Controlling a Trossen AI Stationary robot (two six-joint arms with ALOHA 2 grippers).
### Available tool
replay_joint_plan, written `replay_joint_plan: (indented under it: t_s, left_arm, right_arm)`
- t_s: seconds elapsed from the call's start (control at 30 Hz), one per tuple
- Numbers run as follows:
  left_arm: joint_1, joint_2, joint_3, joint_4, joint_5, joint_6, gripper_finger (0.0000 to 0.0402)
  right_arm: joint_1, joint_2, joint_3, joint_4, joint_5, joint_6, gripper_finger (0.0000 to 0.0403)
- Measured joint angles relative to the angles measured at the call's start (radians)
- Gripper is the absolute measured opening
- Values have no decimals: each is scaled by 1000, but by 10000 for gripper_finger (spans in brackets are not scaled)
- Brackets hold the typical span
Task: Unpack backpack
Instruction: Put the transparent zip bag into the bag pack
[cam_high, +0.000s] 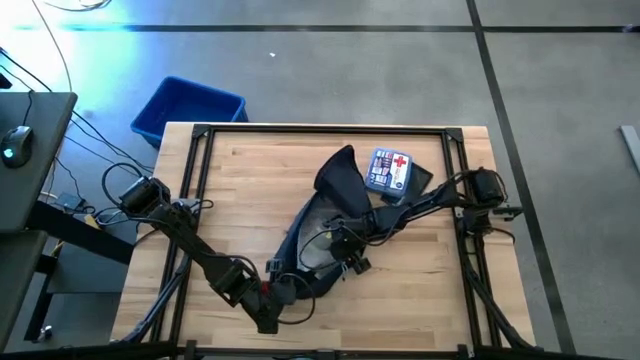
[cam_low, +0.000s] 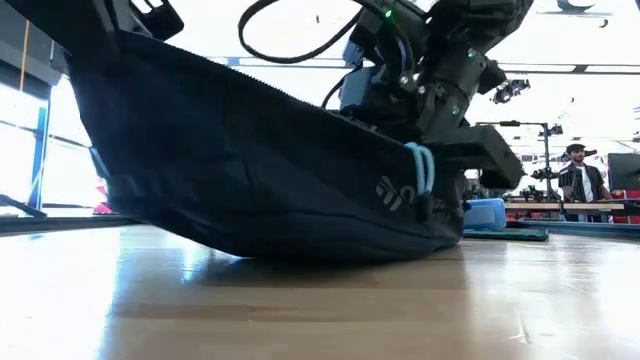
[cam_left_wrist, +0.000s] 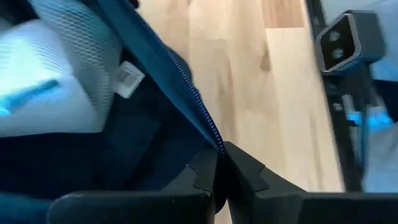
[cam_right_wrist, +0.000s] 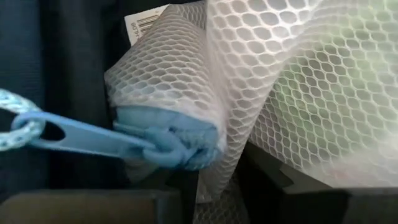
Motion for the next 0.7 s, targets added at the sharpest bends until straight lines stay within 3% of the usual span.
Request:
replay_joint_plan:
  t_s: [0.33, 0.6, 0.7]
  left_arm:
    - [-1, -1, 1, -27, -21, 60, 0]
    - [-1, -2, 1, -28, -49, 101, 0]
    - [0, -2, 1, -28, -63, 139, 0]
  right_arm:
    - [38, -181, 0, -11, 18, 20, 87]
    - [27, -131, 1, 492, -34, 146, 87]
    - [25, -60, 2, 655, -121, 186, 87]
